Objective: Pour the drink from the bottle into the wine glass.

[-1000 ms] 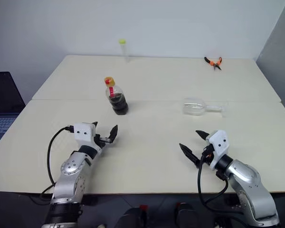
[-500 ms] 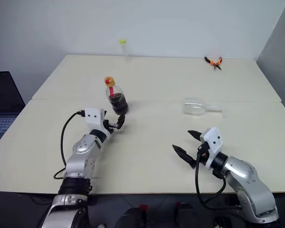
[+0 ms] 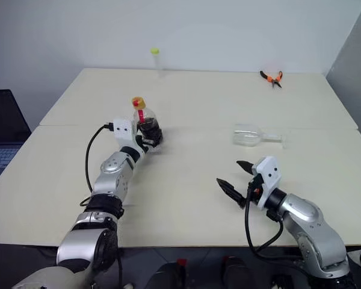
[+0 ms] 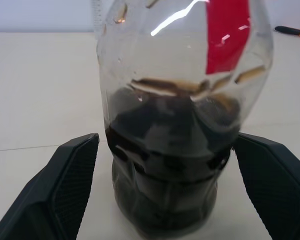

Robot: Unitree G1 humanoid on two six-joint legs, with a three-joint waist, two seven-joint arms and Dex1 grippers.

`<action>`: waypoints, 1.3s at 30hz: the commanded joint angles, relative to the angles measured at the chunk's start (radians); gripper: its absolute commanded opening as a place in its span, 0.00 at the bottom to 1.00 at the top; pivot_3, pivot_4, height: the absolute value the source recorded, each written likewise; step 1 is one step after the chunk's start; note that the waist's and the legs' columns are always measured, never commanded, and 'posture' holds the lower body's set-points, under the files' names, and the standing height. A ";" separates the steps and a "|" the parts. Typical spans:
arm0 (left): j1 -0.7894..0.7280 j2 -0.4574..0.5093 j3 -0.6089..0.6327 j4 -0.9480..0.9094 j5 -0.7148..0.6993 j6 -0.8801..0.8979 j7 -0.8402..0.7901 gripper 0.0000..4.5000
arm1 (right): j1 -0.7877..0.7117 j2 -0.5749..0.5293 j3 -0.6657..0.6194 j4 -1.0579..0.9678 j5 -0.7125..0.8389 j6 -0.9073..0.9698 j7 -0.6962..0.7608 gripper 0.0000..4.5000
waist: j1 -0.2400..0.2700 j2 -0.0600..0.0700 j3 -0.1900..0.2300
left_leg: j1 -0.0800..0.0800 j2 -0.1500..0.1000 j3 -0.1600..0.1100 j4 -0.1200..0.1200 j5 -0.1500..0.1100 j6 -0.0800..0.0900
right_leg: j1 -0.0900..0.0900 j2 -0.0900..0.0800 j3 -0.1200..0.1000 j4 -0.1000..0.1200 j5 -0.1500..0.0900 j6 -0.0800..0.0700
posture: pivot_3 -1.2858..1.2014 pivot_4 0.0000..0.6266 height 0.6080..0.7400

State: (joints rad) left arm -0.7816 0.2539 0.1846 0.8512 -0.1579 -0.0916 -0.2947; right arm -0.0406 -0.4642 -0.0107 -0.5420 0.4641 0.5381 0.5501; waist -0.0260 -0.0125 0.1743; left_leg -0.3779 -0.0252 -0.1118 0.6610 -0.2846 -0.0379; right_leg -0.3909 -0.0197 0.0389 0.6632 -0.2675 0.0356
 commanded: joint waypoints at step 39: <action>0.401 0.133 -0.363 -0.956 -0.204 0.457 -0.693 0.43 | 0.250 -0.115 -0.093 -0.287 0.081 0.004 0.027 1.00 | -0.001 0.000 0.000 | -0.003 0.003 0.000 0.000 0.000 0.000 | -0.005 0.000 0.002 0.002 0.000 0.000 | 0.52 0.24 1.00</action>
State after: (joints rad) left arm -0.3803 0.3799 -0.1582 -0.0117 -0.3181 0.3464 -0.9551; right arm 0.2130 -0.5754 -0.0929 -0.7714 0.5160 0.5278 0.5869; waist -0.0274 -0.0124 0.1744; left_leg -0.3798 -0.0226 -0.1117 0.6614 -0.2845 -0.0374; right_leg -0.3943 -0.0192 0.0407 0.6654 -0.2676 0.0354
